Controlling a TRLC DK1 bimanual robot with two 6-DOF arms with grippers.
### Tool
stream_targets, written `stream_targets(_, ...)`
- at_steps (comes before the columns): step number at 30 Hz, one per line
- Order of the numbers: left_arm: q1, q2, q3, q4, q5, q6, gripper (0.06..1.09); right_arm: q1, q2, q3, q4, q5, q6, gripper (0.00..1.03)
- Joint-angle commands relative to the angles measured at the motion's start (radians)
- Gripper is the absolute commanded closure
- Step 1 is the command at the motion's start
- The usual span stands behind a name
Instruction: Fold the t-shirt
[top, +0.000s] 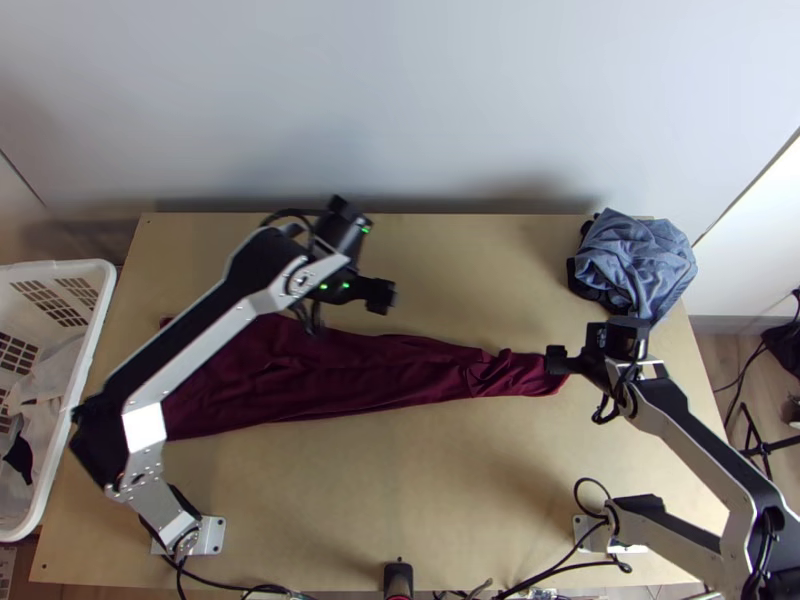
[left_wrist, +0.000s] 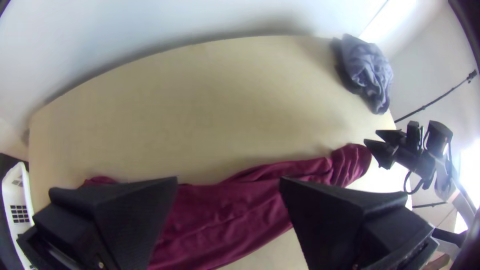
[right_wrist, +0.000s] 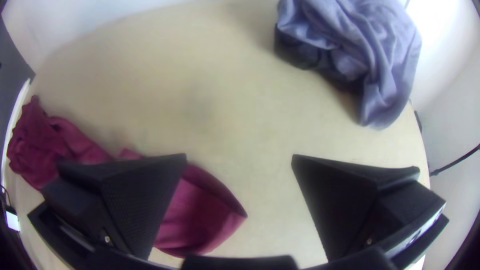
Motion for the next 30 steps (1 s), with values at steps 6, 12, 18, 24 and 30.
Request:
stream_targets(6,0.071,-0.198,-0.282,0.078,-0.034,0.003,0.10,0.059,0.111,0.073,-0.191,-0.018,0.050,0.05)
stream_targets(12,0.073,-0.271,-0.429,0.139,-0.043,-0.006,0.10,0.110,0.108,0.059,-0.197,-0.021,0.070,0.07)
stream_targets(18,0.082,-0.308,-0.492,0.141,-0.053,-0.014,0.10,0.139,0.083,0.078,-0.230,-0.020,0.078,0.20)
stream_targets(24,0.083,-0.344,-0.544,0.141,-0.063,-0.026,0.10,0.122,0.046,0.101,-0.153,0.011,0.032,0.85)
stream_targets(30,0.151,-0.537,-0.733,0.148,-0.086,0.005,0.10,0.139,-0.036,0.127,-0.139,0.016,0.030,0.88)
